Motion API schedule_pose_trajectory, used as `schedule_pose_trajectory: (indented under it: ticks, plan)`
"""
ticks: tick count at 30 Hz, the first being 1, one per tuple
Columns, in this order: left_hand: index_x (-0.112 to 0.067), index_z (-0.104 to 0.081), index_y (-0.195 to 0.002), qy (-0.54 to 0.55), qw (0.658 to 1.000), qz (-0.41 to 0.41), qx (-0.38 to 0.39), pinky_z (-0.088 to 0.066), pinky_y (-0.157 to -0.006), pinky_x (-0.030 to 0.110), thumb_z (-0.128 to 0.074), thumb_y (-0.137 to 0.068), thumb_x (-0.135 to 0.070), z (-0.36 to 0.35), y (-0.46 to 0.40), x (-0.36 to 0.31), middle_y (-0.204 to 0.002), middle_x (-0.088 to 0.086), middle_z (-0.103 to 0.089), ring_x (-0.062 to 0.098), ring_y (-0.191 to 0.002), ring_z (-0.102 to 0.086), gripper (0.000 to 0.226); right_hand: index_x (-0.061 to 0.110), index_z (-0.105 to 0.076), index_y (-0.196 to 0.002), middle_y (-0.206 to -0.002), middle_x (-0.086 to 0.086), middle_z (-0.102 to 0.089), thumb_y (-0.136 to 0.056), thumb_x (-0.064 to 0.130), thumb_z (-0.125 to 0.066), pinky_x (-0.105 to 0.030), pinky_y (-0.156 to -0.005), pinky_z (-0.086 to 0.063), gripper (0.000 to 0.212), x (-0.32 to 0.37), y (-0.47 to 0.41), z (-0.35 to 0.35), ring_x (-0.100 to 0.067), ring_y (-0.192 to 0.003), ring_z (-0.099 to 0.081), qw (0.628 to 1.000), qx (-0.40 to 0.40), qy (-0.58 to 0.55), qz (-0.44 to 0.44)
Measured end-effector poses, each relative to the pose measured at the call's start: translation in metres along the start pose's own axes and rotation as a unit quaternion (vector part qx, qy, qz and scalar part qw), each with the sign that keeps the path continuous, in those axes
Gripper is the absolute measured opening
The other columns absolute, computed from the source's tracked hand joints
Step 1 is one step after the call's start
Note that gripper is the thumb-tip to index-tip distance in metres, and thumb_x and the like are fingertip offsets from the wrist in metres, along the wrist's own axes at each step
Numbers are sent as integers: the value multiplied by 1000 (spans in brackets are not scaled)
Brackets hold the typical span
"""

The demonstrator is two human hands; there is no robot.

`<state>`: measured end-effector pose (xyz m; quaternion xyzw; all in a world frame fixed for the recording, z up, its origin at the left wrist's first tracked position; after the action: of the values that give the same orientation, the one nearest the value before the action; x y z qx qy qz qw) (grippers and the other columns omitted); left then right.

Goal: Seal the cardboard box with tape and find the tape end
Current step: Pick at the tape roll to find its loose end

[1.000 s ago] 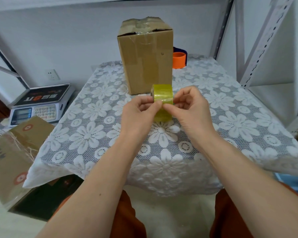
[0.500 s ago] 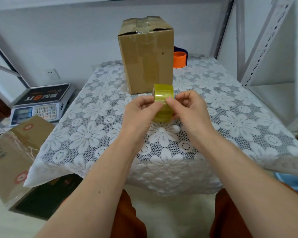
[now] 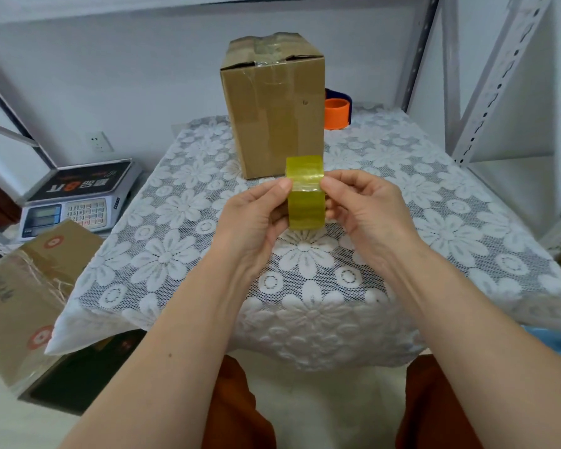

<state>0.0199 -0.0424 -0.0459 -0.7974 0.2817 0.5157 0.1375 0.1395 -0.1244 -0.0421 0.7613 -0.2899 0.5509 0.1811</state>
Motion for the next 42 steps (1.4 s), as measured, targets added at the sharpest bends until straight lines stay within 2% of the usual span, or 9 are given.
schedule_pose_trajectory:
  ticks: [2,6,13,16,19,26,33,37,42]
  plan:
    - [5,-65,-99,21,1000,1,4,-58,-83,38,-54,-92,-5,-2,1,-1,-89,16,-72,24,-85,-70,17,14,-69,-103,-88,-1,-67,-86,14,-66,-26,-68,-53,17,5,2,3,-13,-76,-60,988,-43,118,89]
    - [-1,-67,-92,20,1000,0,4,-57,-77,33,-53,-93,-9,-2,0,0,-83,11,-71,20,-79,-66,16,18,-61,-121,-114,-3,-51,-84,23,-67,-19,-90,-39,38,13,17,-14,-14,-107,-47,816,-7,420,397]
    - [-4,-68,-107,-108,988,-62,87,-55,-85,34,-71,-68,-1,-3,3,-2,-102,15,-72,24,-95,-68,39,20,-73,-82,-97,-1,-55,-74,10,-77,-17,-70,-48,13,19,6,-4,2,-84,-53,939,12,235,252]
    - [-2,-68,-109,-115,988,-68,72,-54,-90,42,-74,-69,3,-2,3,0,-106,19,-71,30,-100,-66,40,14,-73,-80,-96,-1,-55,-79,13,-73,-16,-74,-46,2,19,10,-4,-1,-85,-52,904,-3,299,305]
    - [-6,-69,-104,-146,983,-96,52,-57,-82,31,-68,-75,10,-8,6,0,-96,13,-72,22,-90,-67,32,11,-70,-75,-95,4,-54,-80,17,-71,-11,-85,-34,8,20,14,-3,-8,-96,-42,848,-60,376,369]
    - [-2,-67,-110,-145,983,-94,61,-56,-73,24,-65,-77,11,-14,16,0,-97,17,-71,15,-84,-68,36,2,-69,-77,-78,-11,-55,-83,10,-69,-22,-72,-40,9,31,25,1,-21,-80,-50,799,-8,402,447]
    - [-2,-66,-113,-109,989,-54,89,-54,-74,25,-70,-71,-3,-21,17,-1,-102,17,-68,21,-90,-66,43,10,-70,-97,-90,-3,-56,-79,10,-73,-18,-75,-45,18,42,31,21,-10,-82,-53,861,9,334,383]
    - [-1,-65,-116,-111,986,-24,122,-54,-85,34,-74,-68,-5,-34,13,0,-111,23,-67,25,-96,-65,49,18,-72,-78,-80,0,-59,-76,9,-75,-19,-70,-46,10,49,28,34,-6,-74,-55,904,-3,286,319]
    - [2,-62,-120,-59,991,-1,119,-46,-91,38,-73,-70,-3,-61,-1,4,-122,31,-59,31,-102,-57,52,17,-66,-75,-77,-2,-67,-76,12,-75,-30,-72,-54,11,45,12,48,-15,-72,-66,992,-63,16,111]
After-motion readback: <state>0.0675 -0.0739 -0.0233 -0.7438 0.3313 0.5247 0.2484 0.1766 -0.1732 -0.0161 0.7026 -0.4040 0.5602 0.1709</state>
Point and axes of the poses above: each hand's wrist, its own y-axis away from the middle knuckle, its own z-axis out of the back of the hand, x = y × z, the point moved 4 cm from there along -y, towards the middle knuckle
